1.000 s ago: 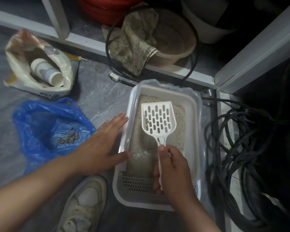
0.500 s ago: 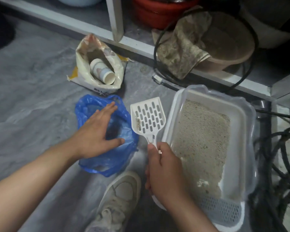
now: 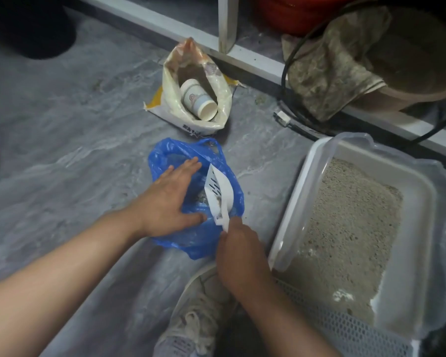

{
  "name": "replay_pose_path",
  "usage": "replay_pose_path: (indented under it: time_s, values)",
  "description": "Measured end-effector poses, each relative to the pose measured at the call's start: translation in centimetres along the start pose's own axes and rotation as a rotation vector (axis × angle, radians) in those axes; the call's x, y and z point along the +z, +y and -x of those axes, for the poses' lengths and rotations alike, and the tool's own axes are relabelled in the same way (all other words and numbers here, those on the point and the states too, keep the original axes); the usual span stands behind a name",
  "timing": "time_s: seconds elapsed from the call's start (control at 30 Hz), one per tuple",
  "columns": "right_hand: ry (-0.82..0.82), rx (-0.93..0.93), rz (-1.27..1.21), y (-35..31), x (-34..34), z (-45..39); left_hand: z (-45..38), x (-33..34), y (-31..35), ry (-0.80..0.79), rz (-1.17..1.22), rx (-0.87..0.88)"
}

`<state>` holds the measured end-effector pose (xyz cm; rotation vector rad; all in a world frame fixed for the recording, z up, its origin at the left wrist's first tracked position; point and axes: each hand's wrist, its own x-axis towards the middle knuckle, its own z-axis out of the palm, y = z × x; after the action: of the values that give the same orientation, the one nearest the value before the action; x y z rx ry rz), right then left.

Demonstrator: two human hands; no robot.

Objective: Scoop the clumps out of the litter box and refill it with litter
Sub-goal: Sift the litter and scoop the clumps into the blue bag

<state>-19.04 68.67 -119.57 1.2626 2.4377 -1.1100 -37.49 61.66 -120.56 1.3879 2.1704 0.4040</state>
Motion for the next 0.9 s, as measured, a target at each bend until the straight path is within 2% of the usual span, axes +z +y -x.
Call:
replay_pose_path:
  time_s: [0.17,0.4,0.6,0.9]
  values:
    - [0.01,0.018,-0.021,0.3,0.5,-0.2,-0.3,0.2,0.1,-0.009,-0.03,0.006]
    - [0.173,0.033,-0.189,0.5,0.1,0.4,-0.1,0.4,0.0,-0.021,-0.066,0.011]
    - [0.14,0.004,-0.179,1.4,0.5,1.0,-0.2,0.2,0.4,-0.041,-0.076,-0.007]
    - [0.223,-0.079,-0.241,2.1,0.9,2.0,-0.2,0.2,1.1,-0.07,-0.08,-0.013]
